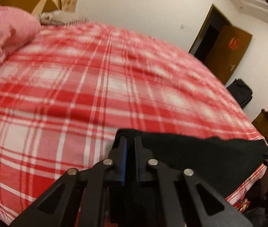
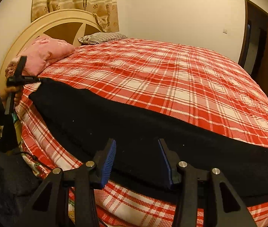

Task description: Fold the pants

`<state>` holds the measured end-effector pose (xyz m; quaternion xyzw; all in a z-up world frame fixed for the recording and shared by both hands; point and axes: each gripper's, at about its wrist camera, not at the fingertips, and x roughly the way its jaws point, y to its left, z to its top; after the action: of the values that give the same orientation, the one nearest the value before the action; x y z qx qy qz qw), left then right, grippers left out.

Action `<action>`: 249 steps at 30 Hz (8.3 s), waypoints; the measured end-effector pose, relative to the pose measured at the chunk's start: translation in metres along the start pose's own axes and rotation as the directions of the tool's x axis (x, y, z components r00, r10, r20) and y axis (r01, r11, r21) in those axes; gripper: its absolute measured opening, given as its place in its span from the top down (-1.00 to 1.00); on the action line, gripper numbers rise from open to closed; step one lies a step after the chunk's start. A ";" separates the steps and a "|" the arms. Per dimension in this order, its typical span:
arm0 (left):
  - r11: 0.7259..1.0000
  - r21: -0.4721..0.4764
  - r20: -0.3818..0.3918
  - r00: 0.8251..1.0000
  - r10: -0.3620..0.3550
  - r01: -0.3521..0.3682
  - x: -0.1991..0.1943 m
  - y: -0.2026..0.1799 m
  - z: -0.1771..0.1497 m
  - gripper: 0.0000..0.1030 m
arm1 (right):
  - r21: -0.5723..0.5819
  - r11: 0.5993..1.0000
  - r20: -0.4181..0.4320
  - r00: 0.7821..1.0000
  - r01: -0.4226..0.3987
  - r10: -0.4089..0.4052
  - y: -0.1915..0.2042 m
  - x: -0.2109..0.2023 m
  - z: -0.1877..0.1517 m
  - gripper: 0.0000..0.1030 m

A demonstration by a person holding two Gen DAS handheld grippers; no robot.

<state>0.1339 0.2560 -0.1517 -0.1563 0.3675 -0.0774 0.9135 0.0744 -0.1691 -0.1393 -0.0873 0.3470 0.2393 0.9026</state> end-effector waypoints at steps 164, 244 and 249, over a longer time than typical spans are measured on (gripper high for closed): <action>0.513 0.755 -0.391 0.908 -0.149 0.409 0.077 -0.309 -0.135 0.10 | 0.643 0.642 -0.110 0.880 0.418 -0.463 -0.253 -0.129 -0.110 0.24; 0.573 0.708 -0.335 0.911 -0.241 0.412 0.038 -0.270 -0.109 0.05 | 0.156 0.986 -0.206 0.978 0.064 -0.031 -0.050 0.029 -0.052 -0.16; 0.586 0.710 -0.362 0.916 -0.170 0.389 0.060 -0.267 -0.118 0.04 | 0.225 0.965 -0.086 0.989 0.137 -0.120 -0.092 -0.026 -0.033 -0.16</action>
<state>0.0872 -0.0371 -0.1795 0.2033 0.3839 -0.3898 0.8120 0.0841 -0.2697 -0.1469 -0.0130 0.3981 0.1351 0.9073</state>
